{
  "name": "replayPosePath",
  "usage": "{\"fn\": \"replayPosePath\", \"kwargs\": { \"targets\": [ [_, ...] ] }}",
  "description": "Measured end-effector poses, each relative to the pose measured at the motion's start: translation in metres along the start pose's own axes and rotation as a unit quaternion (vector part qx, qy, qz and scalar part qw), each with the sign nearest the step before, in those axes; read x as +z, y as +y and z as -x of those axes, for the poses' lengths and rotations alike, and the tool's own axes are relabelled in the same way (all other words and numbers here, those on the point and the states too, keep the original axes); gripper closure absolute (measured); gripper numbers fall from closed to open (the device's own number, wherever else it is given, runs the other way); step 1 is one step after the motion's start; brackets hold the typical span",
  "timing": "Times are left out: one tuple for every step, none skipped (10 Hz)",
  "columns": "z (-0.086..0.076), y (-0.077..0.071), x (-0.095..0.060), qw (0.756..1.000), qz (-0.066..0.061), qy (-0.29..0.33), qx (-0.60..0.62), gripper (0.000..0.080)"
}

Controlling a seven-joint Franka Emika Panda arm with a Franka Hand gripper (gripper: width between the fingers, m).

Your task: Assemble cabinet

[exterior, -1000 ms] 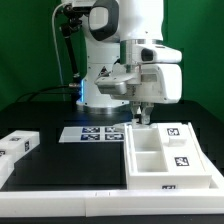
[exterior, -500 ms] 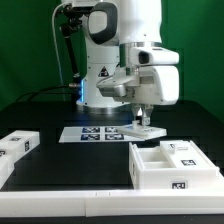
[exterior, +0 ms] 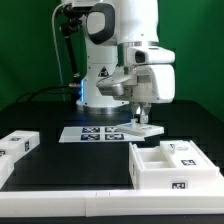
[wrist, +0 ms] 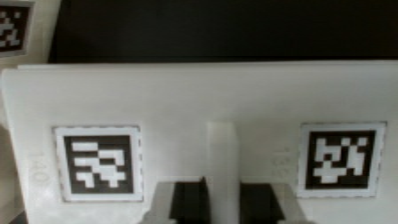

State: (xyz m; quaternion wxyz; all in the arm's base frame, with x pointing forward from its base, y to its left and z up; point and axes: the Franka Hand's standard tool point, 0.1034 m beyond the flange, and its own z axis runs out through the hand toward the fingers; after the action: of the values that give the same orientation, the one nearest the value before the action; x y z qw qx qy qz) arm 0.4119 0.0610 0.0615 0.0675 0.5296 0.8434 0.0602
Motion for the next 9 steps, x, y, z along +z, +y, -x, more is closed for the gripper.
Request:
{"fn": "replayPosePath", "kwargs": {
  "targets": [
    [0.001, 0.0, 0.0, 1.0, 0.0, 0.0, -0.019, 0.0726],
    [0.004, 0.003, -0.001, 1.0, 0.003, -0.002, -0.018, 0.0726],
    [0.007, 0.008, -0.002, 1.0, 0.005, -0.005, -0.03, 0.0726],
    [0.01, 0.013, -0.004, 1.0, 0.008, -0.008, -0.029, 0.0726],
    [0.009, 0.011, -0.003, 1.0, 0.007, -0.007, -0.029, 0.0726],
    [0.008, 0.012, -0.004, 1.0, 0.008, -0.008, -0.024, 0.0726],
    [0.008, 0.016, -0.01, 1.0, 0.014, -0.011, -0.009, 0.0726],
    [0.014, 0.016, -0.018, 0.999, 0.019, -0.016, 0.035, 0.0726],
    [0.019, 0.018, -0.026, 0.997, 0.023, -0.024, 0.064, 0.0726]
  ]
}}
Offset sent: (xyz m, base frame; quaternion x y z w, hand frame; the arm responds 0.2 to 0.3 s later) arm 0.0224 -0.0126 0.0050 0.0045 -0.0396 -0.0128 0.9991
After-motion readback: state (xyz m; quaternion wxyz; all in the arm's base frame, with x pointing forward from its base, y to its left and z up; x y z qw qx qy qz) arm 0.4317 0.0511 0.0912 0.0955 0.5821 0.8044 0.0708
